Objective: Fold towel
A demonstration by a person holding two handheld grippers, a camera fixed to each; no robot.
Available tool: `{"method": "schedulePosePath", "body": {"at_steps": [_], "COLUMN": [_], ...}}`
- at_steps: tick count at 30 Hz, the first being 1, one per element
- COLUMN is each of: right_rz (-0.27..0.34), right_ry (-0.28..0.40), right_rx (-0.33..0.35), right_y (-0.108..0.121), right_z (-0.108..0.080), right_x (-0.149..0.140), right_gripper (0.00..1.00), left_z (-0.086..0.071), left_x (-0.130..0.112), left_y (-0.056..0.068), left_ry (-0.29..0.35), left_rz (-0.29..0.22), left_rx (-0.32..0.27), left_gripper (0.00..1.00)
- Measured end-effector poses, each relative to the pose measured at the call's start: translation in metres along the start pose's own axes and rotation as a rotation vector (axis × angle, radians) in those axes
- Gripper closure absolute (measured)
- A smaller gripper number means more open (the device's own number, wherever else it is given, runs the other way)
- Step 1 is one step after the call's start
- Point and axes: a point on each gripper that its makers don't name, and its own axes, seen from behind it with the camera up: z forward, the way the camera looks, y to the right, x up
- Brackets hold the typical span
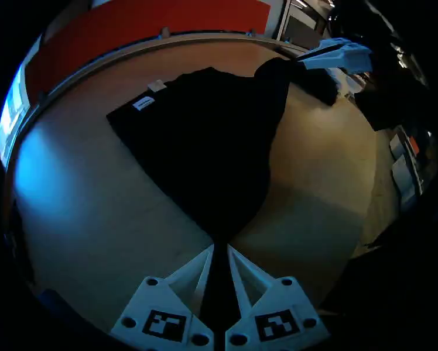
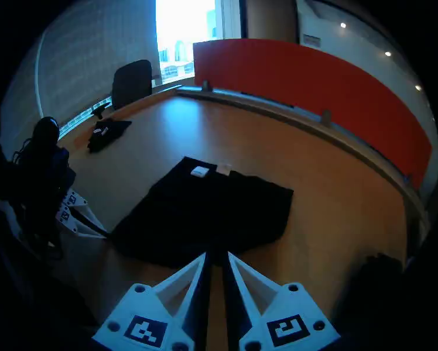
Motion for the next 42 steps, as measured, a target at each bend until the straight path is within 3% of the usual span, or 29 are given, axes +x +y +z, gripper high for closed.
{"method": "schedulePosePath", "body": {"at_steps": [9, 18, 27, 33, 42], "right_rz": [-0.001, 0.003, 0.016, 0.028, 0.059], "right_ry": [0.001, 0.0, -0.005, -0.012, -0.009], "right_rx": [0.004, 0.01, 0.019, 0.028, 0.033], "right_y": [-0.001, -0.004, -0.01, -0.018, -0.027], "right_z": [-0.001, -0.001, -0.003, -0.005, -0.016], "right_x": [0.0, -0.002, -0.009, -0.015, -0.019], "right_gripper": [0.88, 0.88, 0.88, 0.88, 0.88], "left_z": [-0.015, -0.036, -0.061, -0.078, -0.095], "left_x": [0.006, 0.028, 0.051, 0.062, 0.068], "left_y": [-0.013, -0.045, -0.073, -0.078, -0.075], "left_ry": [0.028, 0.094, 0.143, 0.165, 0.186], "left_rz": [-0.081, -0.199, -0.232, -0.244, -0.273], "left_rx": [0.003, 0.026, 0.053, 0.047, 0.034], "left_gripper": [1.0, 1.0, 1.0, 1.0, 1.0]}}
